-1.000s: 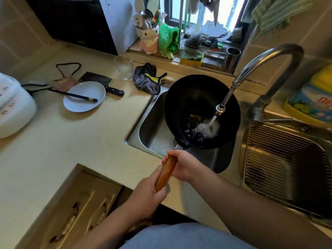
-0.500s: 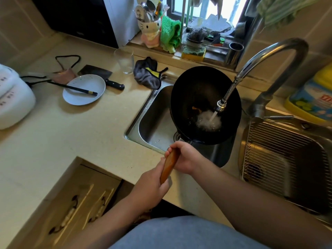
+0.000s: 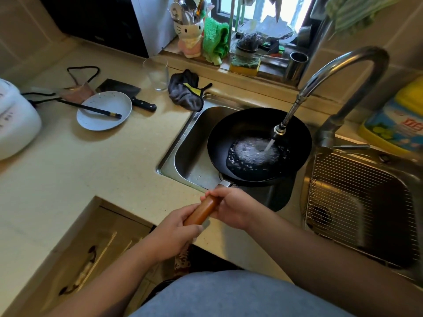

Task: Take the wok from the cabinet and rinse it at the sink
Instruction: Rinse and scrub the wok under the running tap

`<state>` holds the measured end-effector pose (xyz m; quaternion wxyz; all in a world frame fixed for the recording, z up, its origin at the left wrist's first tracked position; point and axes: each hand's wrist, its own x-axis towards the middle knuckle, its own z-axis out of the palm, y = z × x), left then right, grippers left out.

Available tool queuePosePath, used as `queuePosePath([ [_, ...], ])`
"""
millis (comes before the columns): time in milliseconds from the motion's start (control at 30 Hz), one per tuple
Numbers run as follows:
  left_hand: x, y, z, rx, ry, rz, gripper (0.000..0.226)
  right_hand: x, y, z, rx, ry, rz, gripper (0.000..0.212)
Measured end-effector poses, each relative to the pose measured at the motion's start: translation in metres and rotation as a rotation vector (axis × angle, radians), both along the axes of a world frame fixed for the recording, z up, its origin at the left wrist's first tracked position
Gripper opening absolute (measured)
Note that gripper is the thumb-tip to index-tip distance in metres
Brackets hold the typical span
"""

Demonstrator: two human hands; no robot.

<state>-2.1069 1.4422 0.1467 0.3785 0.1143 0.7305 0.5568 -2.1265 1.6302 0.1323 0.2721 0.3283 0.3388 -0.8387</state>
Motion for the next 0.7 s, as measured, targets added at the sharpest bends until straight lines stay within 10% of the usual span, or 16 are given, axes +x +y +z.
queuePosePath([
  [267,0.000,0.001,-0.003,0.246,-0.397,-0.002,0.046,0.011,0.004,-0.005,0.101,-0.012,0.010,0.019],
  [700,0.004,0.019,-0.017,-0.060,0.083,0.021,0.056,0.006,0.011,0.000,0.085,-0.017,-0.016,0.008],
])
